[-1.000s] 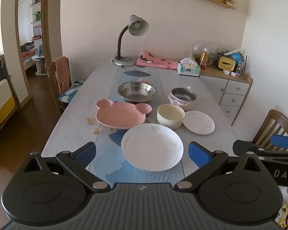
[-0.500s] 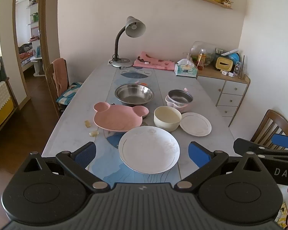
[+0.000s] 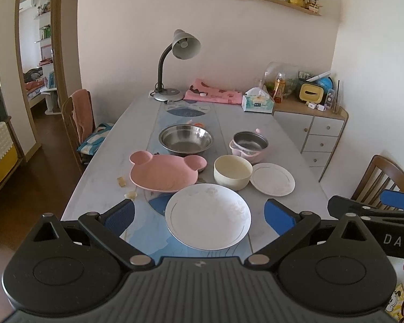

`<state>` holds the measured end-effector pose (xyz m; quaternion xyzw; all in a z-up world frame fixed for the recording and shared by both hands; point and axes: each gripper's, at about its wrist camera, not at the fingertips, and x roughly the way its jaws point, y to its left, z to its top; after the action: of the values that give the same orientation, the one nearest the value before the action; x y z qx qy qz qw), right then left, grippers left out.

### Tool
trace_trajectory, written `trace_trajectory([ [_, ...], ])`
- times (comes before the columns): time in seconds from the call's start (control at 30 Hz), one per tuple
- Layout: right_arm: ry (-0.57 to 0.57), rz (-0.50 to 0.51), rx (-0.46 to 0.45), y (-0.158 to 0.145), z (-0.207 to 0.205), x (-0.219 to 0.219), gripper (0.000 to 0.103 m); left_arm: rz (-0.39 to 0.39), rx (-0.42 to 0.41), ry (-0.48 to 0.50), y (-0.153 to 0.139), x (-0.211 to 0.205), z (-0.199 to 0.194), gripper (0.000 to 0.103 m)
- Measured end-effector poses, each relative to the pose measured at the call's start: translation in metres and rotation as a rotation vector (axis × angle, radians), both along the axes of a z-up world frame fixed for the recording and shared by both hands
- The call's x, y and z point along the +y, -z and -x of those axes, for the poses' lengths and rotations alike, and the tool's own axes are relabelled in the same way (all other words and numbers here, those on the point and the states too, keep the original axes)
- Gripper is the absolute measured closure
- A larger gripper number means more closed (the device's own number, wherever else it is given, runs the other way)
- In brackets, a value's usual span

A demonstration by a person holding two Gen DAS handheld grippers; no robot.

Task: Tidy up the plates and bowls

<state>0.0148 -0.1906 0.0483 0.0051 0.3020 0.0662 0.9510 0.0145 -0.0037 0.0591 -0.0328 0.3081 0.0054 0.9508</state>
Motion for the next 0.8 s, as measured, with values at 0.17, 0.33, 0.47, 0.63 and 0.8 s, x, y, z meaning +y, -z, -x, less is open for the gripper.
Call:
trace_trajectory([
  [0.17,0.004,-0.009,0.005,0.0011,-0.0007,-0.0005,0.001,0.000,-0.001,0.001,0.0001,0.0006,0.0001,0.000],
  [0.33,0.009,-0.007,0.000,0.0016,0.0012,-0.0013,0.001,0.000,-0.002,0.002,-0.0004,0.0004,-0.0003,0.000],
  [0.47,0.012,-0.007,-0.002,0.0009,0.0014,-0.0008,0.002,-0.001,-0.004,0.001,-0.0010,0.0002,-0.0005,0.000],
  [0.63,0.016,-0.011,-0.005,-0.0007,0.0007,-0.0006,0.003,0.002,-0.008,0.002,-0.0016,0.0011,-0.0007,0.000],
  [0.8,0.013,-0.017,-0.002,-0.0006,0.0011,0.0000,0.005,0.001,-0.015,0.005,-0.0027,0.0024,0.0004,0.000],
])
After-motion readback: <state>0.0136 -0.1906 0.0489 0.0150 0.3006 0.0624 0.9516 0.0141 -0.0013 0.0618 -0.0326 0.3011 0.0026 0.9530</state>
